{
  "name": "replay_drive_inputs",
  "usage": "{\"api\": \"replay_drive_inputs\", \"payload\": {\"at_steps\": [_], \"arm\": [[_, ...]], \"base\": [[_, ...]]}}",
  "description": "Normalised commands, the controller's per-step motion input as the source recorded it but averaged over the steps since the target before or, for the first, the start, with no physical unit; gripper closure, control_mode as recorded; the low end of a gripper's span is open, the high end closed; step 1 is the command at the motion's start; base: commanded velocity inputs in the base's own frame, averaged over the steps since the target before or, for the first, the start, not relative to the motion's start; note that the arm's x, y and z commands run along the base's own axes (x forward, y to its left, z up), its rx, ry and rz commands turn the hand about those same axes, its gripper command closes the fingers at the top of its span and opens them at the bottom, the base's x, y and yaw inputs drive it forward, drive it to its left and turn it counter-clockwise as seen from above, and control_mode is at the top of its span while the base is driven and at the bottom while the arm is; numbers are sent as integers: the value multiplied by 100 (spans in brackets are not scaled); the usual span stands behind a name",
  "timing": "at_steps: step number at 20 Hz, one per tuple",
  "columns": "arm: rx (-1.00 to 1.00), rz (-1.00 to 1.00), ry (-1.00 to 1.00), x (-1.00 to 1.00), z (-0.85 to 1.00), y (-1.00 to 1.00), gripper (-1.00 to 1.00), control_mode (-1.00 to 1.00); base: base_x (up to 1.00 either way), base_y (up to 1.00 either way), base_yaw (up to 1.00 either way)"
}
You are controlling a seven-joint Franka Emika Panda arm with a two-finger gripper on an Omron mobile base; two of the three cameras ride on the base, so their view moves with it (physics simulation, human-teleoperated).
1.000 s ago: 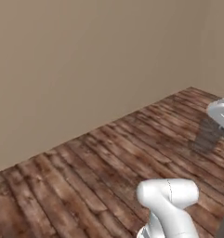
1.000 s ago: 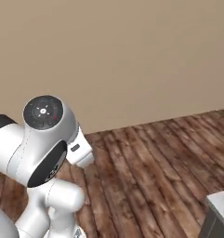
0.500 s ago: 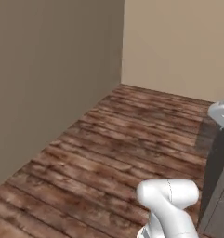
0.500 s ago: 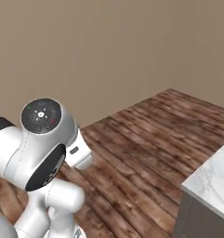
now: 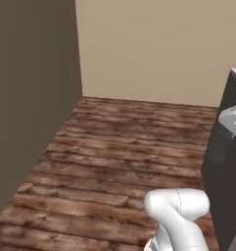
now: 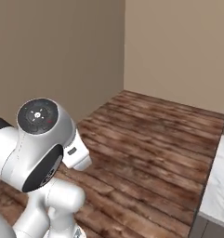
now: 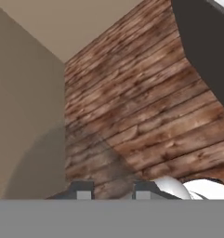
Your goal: There is a bowl on the dining counter. Grab a lemon wedge from the fridge and place it in the bowl. Then get the liquor bottle and glass cup from the cabinet and place them next to the bowl.
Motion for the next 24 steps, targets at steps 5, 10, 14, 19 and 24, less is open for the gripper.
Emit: {"api": "replay_drive_inputs", "payload": {"at_steps": [5,10,14,19,24], "arm": [[0,0,0,0,0,0,100,100],[0,0,0,0,0,0,100,100],[0,0,0,0,0,0,100,100],[0,0,0,0,0,0,100,100],[0,0,0,0,0,0,100,100]], "base": [[100,23,-48],[100,2,-42],[100,4,-38],[100,29,-30],[100,34,-23]]}}
